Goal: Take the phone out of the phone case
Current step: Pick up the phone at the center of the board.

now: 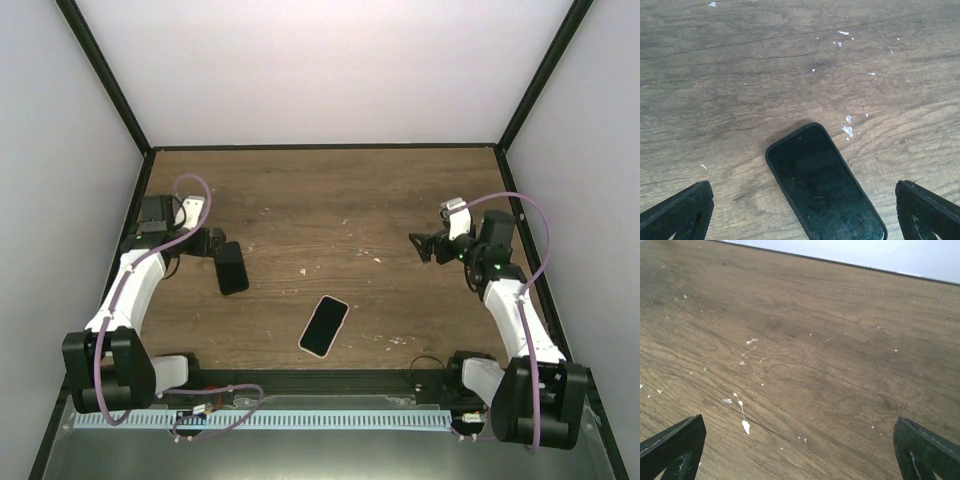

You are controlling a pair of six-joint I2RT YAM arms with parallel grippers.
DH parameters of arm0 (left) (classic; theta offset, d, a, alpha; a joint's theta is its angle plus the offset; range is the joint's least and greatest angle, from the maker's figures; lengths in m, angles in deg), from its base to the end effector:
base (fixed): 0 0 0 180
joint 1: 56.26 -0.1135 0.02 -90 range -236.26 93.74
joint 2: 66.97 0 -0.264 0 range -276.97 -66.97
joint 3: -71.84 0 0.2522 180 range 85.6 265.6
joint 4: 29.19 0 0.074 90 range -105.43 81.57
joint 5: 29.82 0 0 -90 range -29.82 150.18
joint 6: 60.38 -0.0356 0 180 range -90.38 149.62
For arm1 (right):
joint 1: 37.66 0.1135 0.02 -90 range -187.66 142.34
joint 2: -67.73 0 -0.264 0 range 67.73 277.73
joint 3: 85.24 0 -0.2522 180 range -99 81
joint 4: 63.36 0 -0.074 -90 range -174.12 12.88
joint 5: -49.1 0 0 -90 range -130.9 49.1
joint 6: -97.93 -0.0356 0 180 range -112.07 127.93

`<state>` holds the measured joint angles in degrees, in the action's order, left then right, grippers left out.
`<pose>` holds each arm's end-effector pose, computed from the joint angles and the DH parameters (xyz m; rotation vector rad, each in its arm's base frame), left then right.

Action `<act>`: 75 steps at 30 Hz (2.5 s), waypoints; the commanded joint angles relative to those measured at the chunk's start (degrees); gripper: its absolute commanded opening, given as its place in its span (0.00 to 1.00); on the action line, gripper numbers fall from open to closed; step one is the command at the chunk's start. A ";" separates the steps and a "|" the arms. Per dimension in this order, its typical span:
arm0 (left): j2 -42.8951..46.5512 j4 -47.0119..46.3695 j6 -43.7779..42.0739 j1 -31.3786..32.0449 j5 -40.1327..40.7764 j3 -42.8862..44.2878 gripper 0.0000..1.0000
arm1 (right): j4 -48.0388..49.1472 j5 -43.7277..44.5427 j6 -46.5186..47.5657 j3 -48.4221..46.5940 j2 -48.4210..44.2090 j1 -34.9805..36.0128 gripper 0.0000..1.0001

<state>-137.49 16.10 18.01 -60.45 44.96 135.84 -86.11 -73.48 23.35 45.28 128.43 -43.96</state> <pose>0.2495 0.0089 0.2486 0.2705 2.4274 -0.2068 0.2252 -0.0056 0.2365 -0.4828 2.0268 0.3845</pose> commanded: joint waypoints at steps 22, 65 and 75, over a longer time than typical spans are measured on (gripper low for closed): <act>-6.58 19.11 -19.47 -10.53 -10.10 -0.66 1.00 | -6.07 -4.22 -0.01 -4.95 0.56 -0.19 1.00; -32.13 14.01 -7.99 14.48 -2.79 14.07 0.95 | -6.64 -15.40 -7.51 -16.99 10.02 0.78 1.00; -25.59 13.81 -18.88 16.59 6.12 5.64 0.99 | -5.80 -15.65 -9.19 -19.66 12.99 6.26 1.00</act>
<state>-166.14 28.99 6.66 -43.49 45.98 144.97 -92.32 -87.71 15.19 30.07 139.63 -40.03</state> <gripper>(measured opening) 0.978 0.999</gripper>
